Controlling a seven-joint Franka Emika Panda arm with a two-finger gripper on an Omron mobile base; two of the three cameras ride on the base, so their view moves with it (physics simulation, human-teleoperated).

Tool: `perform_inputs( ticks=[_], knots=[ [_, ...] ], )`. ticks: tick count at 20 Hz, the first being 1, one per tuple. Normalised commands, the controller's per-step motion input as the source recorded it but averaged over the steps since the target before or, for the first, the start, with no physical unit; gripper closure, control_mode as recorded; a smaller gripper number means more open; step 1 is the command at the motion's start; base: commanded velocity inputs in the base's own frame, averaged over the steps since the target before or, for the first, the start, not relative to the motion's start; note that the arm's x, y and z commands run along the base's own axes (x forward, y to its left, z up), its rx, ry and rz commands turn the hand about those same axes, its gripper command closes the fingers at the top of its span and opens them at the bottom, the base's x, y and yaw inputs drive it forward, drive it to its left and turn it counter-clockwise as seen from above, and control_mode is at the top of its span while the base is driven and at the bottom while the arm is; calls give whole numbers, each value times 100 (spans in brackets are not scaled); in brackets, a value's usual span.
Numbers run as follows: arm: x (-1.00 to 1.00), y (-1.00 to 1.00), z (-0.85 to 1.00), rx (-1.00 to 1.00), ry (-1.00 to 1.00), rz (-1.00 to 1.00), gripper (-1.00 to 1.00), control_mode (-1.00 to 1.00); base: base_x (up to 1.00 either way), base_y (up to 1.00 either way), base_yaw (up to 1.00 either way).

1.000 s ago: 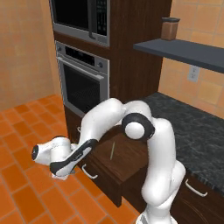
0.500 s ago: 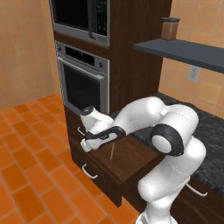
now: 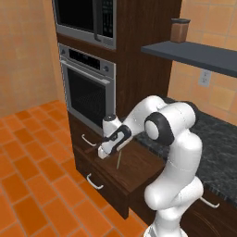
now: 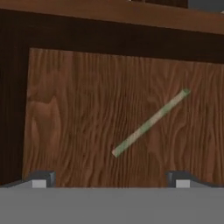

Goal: Take a straw from the drawer in front and place it inside the glass cup on the dining counter.

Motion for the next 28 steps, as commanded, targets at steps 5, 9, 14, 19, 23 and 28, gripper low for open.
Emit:
perform_inputs(
  ticks=[5, 9, 14, 19, 23, 28],
  knots=[
    [15, 4, -72, 2, 14, 0, -100, -100, 0, 0, 0],
    [-17, 22, -58, 5, 6, 0, -100, -100, 0, 0, 0],
    [-40, 35, -26, 9, 0, 0, -100, -100, 0, 0, 0],
    [-62, 69, 1, 8, 0, 0, -100, -100, 0, 0, 0],
    [-98, 91, 35, 7, 0, -5, -100, -100, 0, 0, 0],
    [-35, 5, 64, 4, -2, -25, -100, -100, 0, 0, 0]
  ],
)
